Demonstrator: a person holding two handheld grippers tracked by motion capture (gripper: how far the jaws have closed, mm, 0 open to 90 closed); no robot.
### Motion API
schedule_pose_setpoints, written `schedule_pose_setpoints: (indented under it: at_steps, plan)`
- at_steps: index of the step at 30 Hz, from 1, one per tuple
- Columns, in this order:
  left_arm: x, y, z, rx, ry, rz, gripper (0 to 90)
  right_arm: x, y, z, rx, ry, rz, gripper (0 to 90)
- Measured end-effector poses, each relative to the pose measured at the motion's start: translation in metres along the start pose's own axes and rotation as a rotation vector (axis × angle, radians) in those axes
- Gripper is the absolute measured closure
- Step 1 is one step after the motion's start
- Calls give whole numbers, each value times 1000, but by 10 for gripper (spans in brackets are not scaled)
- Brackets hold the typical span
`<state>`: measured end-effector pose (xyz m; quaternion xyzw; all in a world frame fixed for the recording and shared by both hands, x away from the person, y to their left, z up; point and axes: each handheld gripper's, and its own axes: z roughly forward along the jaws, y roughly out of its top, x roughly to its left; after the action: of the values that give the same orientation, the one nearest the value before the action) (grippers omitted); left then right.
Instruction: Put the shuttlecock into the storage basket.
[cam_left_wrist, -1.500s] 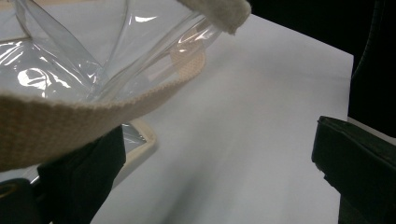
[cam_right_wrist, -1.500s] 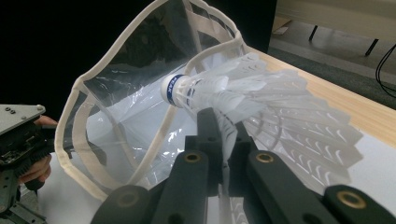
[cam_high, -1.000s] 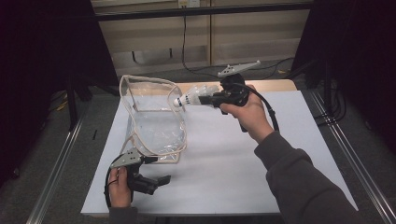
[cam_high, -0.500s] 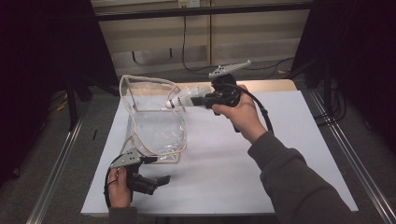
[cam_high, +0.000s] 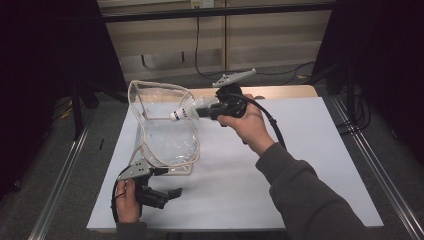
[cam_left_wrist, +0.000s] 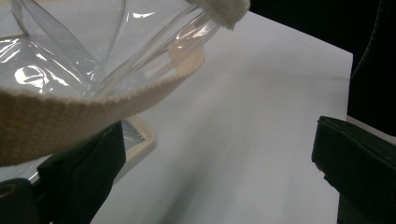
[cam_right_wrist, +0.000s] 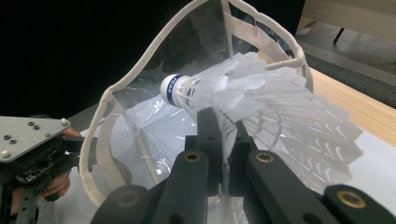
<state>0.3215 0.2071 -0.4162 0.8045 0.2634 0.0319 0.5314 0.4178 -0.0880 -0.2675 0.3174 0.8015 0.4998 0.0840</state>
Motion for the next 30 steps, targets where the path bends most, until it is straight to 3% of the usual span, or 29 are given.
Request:
schedule_pose_setpoints:
  at_steps: [30]
  plan:
    - [1,-1,0,2,-3,2,29,12,2,27,20,10,-15,884]
